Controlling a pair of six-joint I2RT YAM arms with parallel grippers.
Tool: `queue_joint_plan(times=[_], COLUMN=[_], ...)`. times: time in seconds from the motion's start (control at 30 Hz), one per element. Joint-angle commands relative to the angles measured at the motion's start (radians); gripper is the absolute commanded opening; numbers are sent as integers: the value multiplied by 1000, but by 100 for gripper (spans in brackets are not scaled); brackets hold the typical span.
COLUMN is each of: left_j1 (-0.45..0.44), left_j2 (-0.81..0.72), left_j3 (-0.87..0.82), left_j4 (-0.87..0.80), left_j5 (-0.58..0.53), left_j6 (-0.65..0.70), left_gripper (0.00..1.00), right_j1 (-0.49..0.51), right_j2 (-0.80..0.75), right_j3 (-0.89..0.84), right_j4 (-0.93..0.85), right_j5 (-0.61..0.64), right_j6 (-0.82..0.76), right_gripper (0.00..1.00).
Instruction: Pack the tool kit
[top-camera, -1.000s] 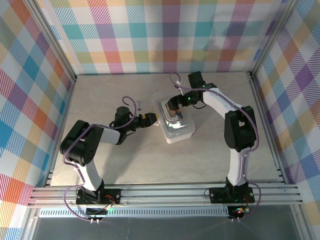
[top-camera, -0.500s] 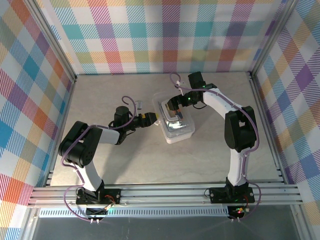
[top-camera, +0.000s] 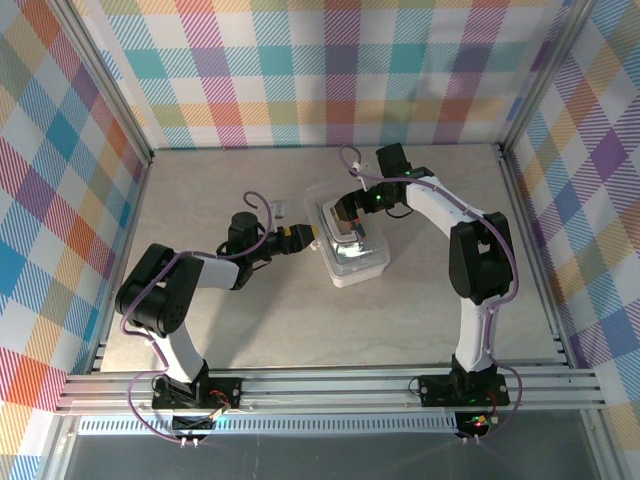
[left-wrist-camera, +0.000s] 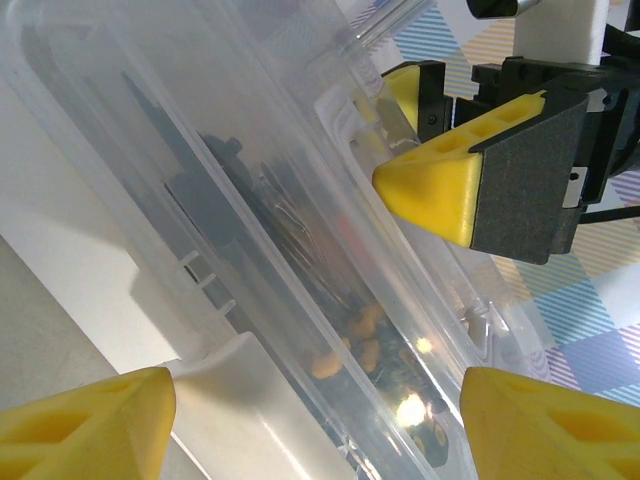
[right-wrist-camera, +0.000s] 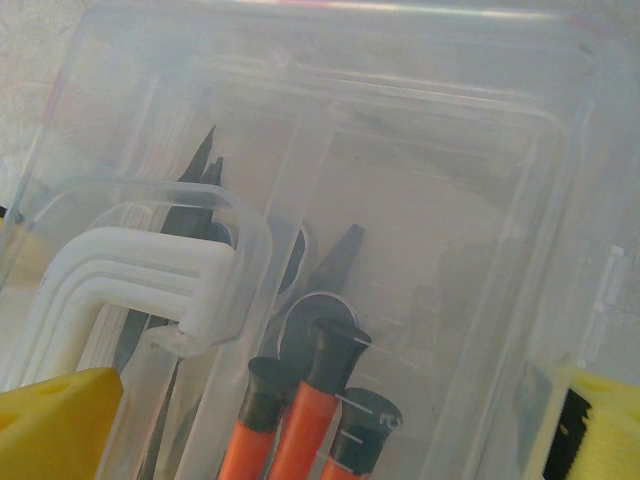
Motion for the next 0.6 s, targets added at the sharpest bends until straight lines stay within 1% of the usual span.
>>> queue_joint_plan(times=[0.0, 0.17, 0.37, 0.57], left_j1=[-8, -13, -36, -40], left_j2=[-13, -3, 6, 33], left_j3=[-5, -3, 31, 34], left_j4=[76, 95, 26, 49], left_j5=[29, 33, 19, 21], left_j6=[-9, -23, 23, 9], left_gripper=[75, 75, 75, 75], right_j1=[22, 22, 22, 22], right_j2=[42, 44, 50, 50], right_j3=[-63, -61, -54, -56], right_j4=[-214, -216, -218, -223], right_j5=[-34, -35, -37, -36], right_j6=[-37, -39, -39, -43], right_gripper=[99, 99, 99, 99])
